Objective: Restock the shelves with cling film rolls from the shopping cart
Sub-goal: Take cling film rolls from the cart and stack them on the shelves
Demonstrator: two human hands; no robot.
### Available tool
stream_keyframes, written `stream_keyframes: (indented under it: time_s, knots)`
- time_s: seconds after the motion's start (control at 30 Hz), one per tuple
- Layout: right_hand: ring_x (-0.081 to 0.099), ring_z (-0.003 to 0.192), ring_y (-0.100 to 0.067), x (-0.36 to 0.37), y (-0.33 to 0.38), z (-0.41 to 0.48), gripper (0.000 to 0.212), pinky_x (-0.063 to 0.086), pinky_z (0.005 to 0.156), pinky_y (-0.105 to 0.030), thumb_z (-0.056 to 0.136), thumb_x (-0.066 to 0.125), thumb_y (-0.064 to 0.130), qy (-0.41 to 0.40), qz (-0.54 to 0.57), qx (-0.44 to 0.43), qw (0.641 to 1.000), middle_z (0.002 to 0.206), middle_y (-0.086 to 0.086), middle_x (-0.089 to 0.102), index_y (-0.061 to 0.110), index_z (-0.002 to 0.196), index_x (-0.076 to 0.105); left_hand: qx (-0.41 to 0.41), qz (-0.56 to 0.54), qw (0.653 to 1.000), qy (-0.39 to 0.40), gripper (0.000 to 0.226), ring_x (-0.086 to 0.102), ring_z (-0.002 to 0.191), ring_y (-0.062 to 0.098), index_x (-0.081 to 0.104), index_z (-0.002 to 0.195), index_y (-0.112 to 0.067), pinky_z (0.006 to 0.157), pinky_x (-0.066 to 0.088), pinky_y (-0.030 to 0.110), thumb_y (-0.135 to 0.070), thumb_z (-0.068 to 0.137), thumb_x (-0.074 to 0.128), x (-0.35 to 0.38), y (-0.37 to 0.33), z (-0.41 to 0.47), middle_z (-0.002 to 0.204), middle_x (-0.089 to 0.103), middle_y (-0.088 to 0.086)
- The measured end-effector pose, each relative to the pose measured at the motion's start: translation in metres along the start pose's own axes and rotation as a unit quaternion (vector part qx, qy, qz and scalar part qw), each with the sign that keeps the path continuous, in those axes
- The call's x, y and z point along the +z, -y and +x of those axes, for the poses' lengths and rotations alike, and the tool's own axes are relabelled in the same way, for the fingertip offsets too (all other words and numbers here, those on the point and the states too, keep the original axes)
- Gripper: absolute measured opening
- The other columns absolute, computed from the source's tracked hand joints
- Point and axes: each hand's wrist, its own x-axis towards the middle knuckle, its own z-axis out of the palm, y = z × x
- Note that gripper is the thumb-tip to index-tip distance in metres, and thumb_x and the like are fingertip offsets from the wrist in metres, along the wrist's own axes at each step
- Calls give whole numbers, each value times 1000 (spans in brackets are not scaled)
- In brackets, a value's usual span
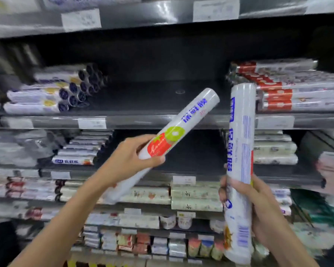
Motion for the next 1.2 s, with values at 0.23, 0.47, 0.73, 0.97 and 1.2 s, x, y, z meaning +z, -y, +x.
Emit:
stream_keyframes:
  time_s: [0.23, 0.47, 0.73, 0.97, 1.2]
  knots:
    - [54, 55, -22, 36, 27, 76, 31, 47, 48, -26, 66, 73, 38, 3, -29, -4, 1000, 72, -15, 62, 12, 83, 69, 48, 110, 992, -34, 49, 62, 96, 1, 62, 114, -32, 85, 48, 21, -37, 69, 80, -84, 26, 103, 102, 67, -17]
    - [50, 53, -16, 54, 47, 157, 48, 43, 46, -21, 52, 80, 36, -7, 10, 3, 1000, 71, -7, 56, 13, 91, 64, 28, 201, 979, 7, 47, 58, 99, 10, 61, 124, -22, 80, 43, 19, -24, 79, 75, -115, 77, 218, 108, 65, -6]
    - [52, 53, -13, 73, 59, 217, 38, 47, 47, -20, 64, 70, 25, -34, 43, -1, 998, 72, -5, 57, 9, 98, 61, -17, 225, 972, 68, 58, 54, 116, 19, 53, 133, -23, 101, 42, 34, -28, 79, 75, -120, 156, 328, 129, 58, -1]
    - [54, 55, -15, 79, 64, 262, 52, 48, 48, -22, 55, 81, 33, -68, 16, -9, 997, 73, -7, 59, 10, 98, 64, -28, 218, 975, 36, 62, 54, 116, 24, 54, 132, -21, 100, 43, 36, -22, 75, 79, -110, 195, 391, 127, 60, 6]
    - [52, 56, -15, 76, 61, 277, 39, 47, 48, -21, 67, 66, 27, -75, 5, -8, 997, 73, -6, 59, 9, 101, 62, -36, 173, 977, 123, 52, 51, 109, 17, 52, 134, -16, 95, 41, 28, -16, 84, 68, -109, 216, 430, 125, 54, 4]
